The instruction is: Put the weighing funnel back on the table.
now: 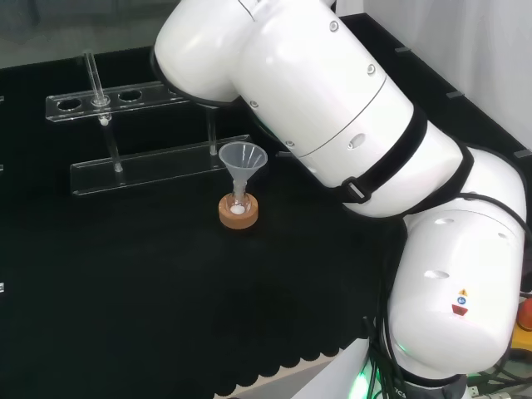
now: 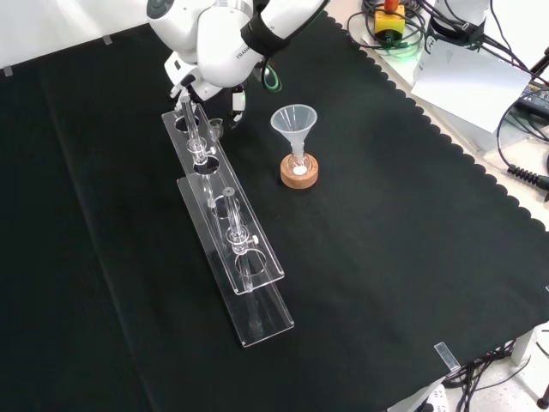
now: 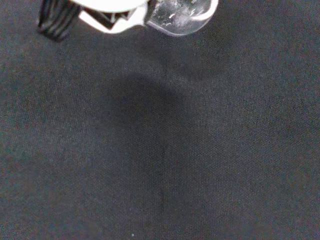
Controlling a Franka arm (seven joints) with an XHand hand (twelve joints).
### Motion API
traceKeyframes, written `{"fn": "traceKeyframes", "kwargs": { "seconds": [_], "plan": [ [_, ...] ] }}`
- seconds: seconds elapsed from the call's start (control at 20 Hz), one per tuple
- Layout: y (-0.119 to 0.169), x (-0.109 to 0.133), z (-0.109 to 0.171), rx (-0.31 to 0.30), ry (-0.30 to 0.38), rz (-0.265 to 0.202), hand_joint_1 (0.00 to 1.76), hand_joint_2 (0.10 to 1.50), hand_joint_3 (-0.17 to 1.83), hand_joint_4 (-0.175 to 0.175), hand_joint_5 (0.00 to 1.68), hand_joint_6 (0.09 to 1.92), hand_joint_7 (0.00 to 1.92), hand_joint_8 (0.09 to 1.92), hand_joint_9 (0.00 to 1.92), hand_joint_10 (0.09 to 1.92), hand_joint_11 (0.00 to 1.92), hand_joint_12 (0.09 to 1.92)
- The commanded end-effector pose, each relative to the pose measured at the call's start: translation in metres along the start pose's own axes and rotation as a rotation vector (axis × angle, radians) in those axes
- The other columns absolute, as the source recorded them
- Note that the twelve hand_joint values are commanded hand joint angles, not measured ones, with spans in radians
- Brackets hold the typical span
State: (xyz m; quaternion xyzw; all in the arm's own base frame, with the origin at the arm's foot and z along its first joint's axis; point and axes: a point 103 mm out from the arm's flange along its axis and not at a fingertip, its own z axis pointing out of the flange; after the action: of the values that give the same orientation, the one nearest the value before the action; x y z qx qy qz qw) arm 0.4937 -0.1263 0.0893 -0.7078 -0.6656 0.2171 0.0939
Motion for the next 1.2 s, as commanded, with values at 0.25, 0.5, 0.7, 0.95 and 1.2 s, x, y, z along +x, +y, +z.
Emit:
{"fn": "traceKeyframes", "kwargs": {
  "seconds": [0.25, 0.5, 0.7, 0.95, 1.2],
  "plan": [
    [-0.015, -0.006, -0.01, 0.043, 0.021, 0.005, 0.91, 0.58, 0.63, -0.055, 0.39, 0.33, 0.06, 0.66, 0.36, 0.66, 0.08, 1.4],
    [-0.039, -0.014, -0.029, -0.001, 0.046, 0.021, 0.88, 0.58, 0.61, -0.063, 0.37, 0.19, 0.03, 0.65, 0.31, 0.68, 0.05, 1.42],
    [-0.064, -0.017, -0.047, -0.028, 0.042, 0.03, 0.87, 0.58, 0.6, -0.065, 0.37, 0.14, 0.06, 0.66, 0.32, 0.69, 0.08, 1.44],
    [-0.092, -0.015, -0.064, -0.05, 0.041, 0.048, 0.85, 0.58, 0.6, -0.066, 0.38, 0.13, 0.09, 0.67, 0.35, 0.7, 0.13, 1.44],
    [-0.115, -0.015, -0.078, -0.078, 0.044, 0.049, 0.85, 0.58, 0.6, -0.066, 0.38, 0.11, 0.1, 0.67, 0.36, 0.69, 0.14, 1.43]
  ]
}}
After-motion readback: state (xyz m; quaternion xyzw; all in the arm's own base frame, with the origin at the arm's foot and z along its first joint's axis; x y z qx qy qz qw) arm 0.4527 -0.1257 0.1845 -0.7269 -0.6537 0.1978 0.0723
